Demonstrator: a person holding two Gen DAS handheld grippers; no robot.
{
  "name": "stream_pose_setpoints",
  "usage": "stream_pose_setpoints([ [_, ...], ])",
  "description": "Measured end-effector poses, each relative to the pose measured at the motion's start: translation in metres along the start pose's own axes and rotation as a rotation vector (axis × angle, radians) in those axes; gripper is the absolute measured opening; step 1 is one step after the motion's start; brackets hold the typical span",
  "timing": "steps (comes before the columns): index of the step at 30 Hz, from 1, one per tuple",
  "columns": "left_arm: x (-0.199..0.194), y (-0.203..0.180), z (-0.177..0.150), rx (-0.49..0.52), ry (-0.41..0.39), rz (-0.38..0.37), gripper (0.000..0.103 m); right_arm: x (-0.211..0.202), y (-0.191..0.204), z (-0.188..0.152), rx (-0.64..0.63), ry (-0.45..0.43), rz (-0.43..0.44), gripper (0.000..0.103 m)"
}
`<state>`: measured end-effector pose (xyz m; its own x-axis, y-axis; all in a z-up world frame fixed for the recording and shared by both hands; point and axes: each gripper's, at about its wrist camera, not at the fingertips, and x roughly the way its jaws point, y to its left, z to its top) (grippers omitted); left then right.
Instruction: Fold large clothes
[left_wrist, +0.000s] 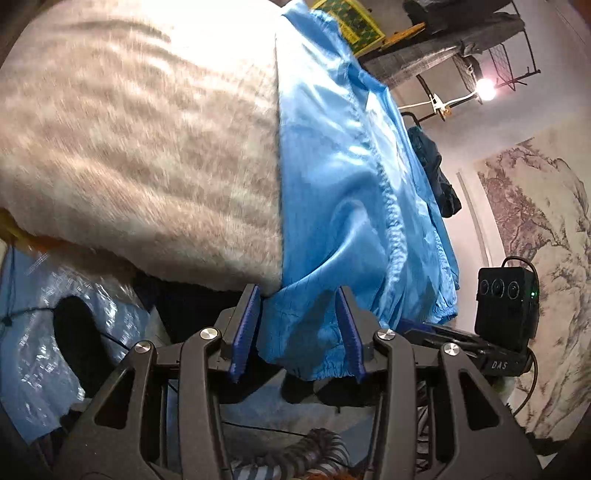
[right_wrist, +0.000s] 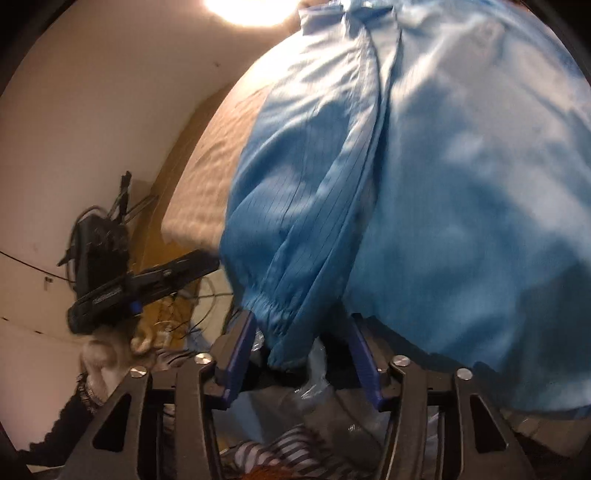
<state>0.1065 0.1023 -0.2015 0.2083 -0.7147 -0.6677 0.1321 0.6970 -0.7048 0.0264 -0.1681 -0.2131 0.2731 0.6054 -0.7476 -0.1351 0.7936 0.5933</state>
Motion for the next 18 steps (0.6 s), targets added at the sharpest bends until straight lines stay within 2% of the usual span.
stream_pose_setpoints([
  [3,0.016,0.008,-0.003,-0.04,0.06,-0.071,0.042,0.008,-0.004,0.0,0.022,0.016,0.037,0.042],
  [4,0.019,0.009,-0.004,-0.047,0.069,-0.08,0.042,0.011,-0.007,0.0,0.031,0.017,0.046,0.035],
  [6,0.022,0.006,-0.006,-0.032,0.078,-0.084,0.015,0.016,-0.009,0.001,0.041,0.023,0.082,0.025],
  [7,0.019,0.002,-0.006,-0.004,0.073,-0.061,0.005,0.018,-0.01,0.001,0.046,0.026,0.106,0.019],
  [10,-0.002,-0.008,-0.008,0.032,0.028,-0.044,0.003,0.017,-0.007,0.002,0.047,0.017,0.157,0.004],
  [13,-0.026,-0.019,-0.01,0.08,-0.034,-0.01,0.003,0.013,0.001,0.004,0.031,0.0,0.223,0.003],
  [16,-0.018,-0.02,-0.011,0.116,-0.019,0.068,0.003,0.02,0.006,0.004,-0.039,0.013,0.142,0.001],
  [18,-0.006,-0.019,-0.013,0.144,0.0,0.149,0.003,0.029,0.005,0.005,-0.048,0.034,0.105,0.0],
])
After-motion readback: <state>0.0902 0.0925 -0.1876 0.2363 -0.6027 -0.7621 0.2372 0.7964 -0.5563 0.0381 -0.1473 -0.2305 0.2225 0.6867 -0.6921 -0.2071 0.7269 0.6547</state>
